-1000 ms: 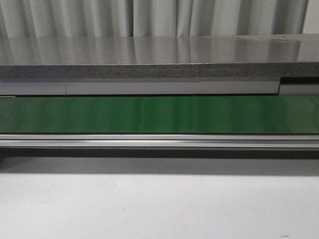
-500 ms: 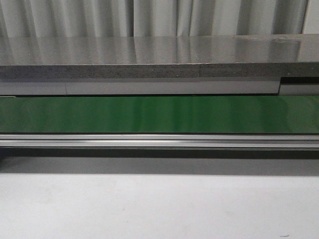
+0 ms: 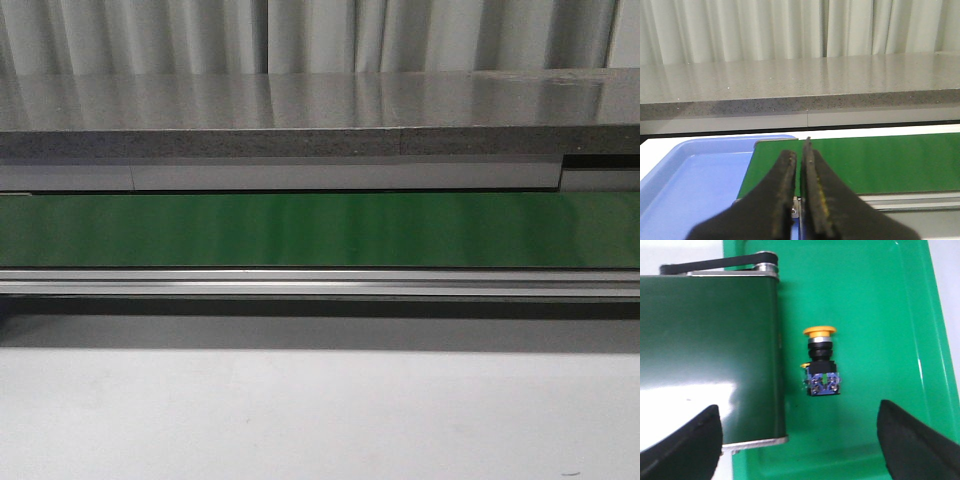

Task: Move button from right to left
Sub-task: 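Lower the right gripper around the yellow-capped button and close it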

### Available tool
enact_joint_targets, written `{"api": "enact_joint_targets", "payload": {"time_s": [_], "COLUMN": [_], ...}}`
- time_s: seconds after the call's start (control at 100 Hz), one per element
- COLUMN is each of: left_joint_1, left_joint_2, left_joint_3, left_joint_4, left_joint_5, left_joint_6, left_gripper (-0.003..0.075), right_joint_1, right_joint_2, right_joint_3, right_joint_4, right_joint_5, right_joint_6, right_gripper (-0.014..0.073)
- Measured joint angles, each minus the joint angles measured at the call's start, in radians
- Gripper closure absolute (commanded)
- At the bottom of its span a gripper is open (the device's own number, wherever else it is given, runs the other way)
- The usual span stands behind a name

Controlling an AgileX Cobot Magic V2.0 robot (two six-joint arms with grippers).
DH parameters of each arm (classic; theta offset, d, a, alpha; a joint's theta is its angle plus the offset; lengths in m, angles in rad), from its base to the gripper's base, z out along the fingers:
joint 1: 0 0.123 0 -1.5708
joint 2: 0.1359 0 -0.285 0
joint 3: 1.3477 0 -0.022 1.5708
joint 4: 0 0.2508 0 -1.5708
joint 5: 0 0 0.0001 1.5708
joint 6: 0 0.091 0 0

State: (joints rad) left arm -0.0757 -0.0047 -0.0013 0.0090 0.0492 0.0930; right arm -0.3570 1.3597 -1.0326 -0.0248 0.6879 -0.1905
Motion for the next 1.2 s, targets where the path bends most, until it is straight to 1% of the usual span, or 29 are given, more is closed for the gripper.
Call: {"api": "enact_joint_targets", "payload": {"time_s": [0.21,0.5,0.61,0.8,1.2], "left_joint_1": [0.0,0.0,0.0,0.0,0.0], "left_joint_2": [0.0,0.0,0.0,0.0,0.0], "left_joint_3": [0.0,0.0,0.0,0.0,0.0], "left_joint_4": [0.0,0.0,0.0,0.0,0.0], "left_joint_5": [0.0,0.0,0.0,0.0,0.0], "left_joint_6": [0.0,0.0,0.0,0.0,0.0], "left_gripper": [0.0715,0.0715,0.0715,0.0715,0.0715], "right_joint_1": [-0.067,-0.144,-0.158,-0.169,-0.172], "right_joint_2": [0.138,0.292,0.338,0.392,0.475], "right_joint_3": [-0.082,-0.144,-0.155,-0.161,-0.164], "right_joint_4": [0.013,0.134,0.149,0.153,0.155], "right_joint_5": [-0.026,-0.032,-0.04,-0.047,-0.047], "right_joint_6": [-0.082,-0.234,-0.276,-0.31,-0.331], "right_gripper": [0.0003,0.0003,0.0003,0.0003,0.0003]}}
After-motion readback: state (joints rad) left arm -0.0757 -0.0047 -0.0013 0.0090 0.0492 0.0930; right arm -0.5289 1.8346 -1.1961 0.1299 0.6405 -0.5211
